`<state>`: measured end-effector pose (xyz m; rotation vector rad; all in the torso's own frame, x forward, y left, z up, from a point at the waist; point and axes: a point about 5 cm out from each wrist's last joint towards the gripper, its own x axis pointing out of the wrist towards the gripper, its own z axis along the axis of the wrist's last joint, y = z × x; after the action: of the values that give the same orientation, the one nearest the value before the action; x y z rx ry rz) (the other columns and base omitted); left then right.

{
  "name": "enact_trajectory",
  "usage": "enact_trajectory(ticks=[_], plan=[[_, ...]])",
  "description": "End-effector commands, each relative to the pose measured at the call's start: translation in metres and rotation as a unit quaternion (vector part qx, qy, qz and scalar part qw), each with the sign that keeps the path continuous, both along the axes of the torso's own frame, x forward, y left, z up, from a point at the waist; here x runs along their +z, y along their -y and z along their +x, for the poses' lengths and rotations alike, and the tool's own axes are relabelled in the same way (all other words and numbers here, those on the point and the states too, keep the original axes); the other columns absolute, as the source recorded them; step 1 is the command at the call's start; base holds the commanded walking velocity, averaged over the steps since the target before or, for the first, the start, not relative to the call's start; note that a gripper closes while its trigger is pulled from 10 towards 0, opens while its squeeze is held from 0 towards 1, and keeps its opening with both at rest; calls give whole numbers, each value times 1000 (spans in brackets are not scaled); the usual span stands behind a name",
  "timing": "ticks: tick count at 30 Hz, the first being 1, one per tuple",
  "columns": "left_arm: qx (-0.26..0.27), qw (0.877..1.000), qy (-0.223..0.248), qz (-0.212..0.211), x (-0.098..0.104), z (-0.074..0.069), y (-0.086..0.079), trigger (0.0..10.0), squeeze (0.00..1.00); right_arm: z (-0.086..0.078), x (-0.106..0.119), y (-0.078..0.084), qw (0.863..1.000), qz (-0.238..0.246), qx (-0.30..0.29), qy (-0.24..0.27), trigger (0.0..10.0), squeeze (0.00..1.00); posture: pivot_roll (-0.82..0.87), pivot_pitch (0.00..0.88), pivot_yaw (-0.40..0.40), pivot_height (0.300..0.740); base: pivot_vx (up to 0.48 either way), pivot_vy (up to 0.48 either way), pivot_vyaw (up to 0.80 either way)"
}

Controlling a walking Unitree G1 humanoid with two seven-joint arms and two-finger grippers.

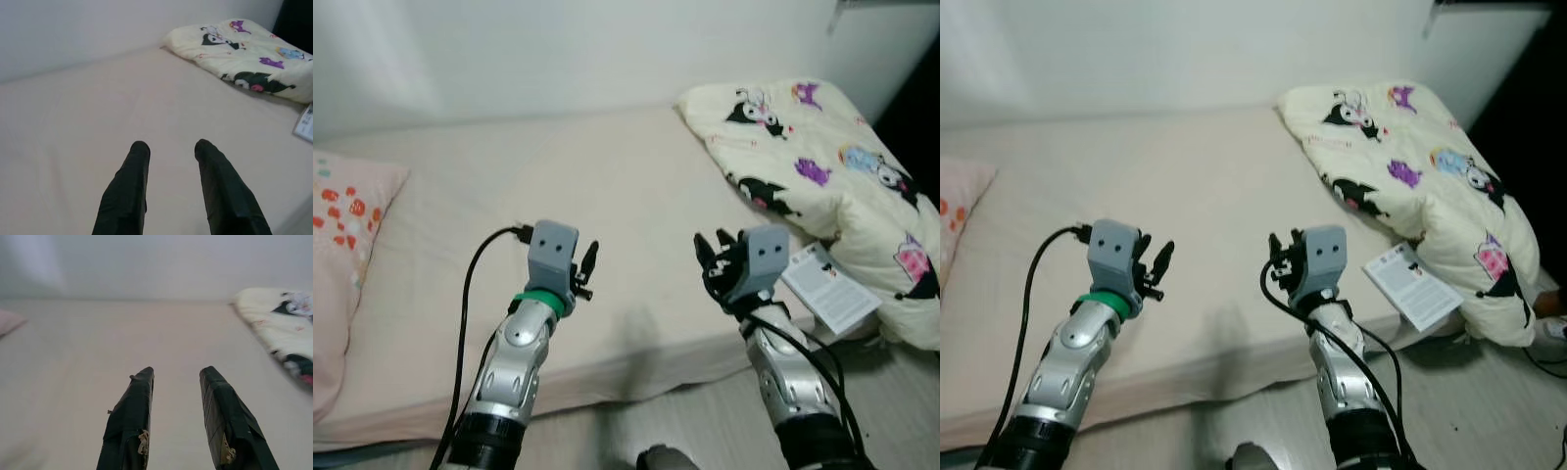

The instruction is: Clean up the room

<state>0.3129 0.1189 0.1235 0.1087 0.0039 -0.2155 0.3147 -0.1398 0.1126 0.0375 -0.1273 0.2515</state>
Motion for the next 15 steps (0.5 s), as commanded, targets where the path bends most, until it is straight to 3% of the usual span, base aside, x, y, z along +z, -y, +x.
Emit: enact_trajectory(ticks=[1, 15], plan=[[5, 1000, -11, 0, -5, -2, -3, 10000, 0, -2, -4, -2, 1000, 2, 2, -8, 10000, 0, -141, 22, 4, 740, 0, 390, 0], [-7, 1000, 0, 12, -3, -3, 0, 10000, 0, -2, -4, -3, 1000, 4, 2, -8, 10000, 0, -140, 25, 7, 740, 0, 21, 0]])
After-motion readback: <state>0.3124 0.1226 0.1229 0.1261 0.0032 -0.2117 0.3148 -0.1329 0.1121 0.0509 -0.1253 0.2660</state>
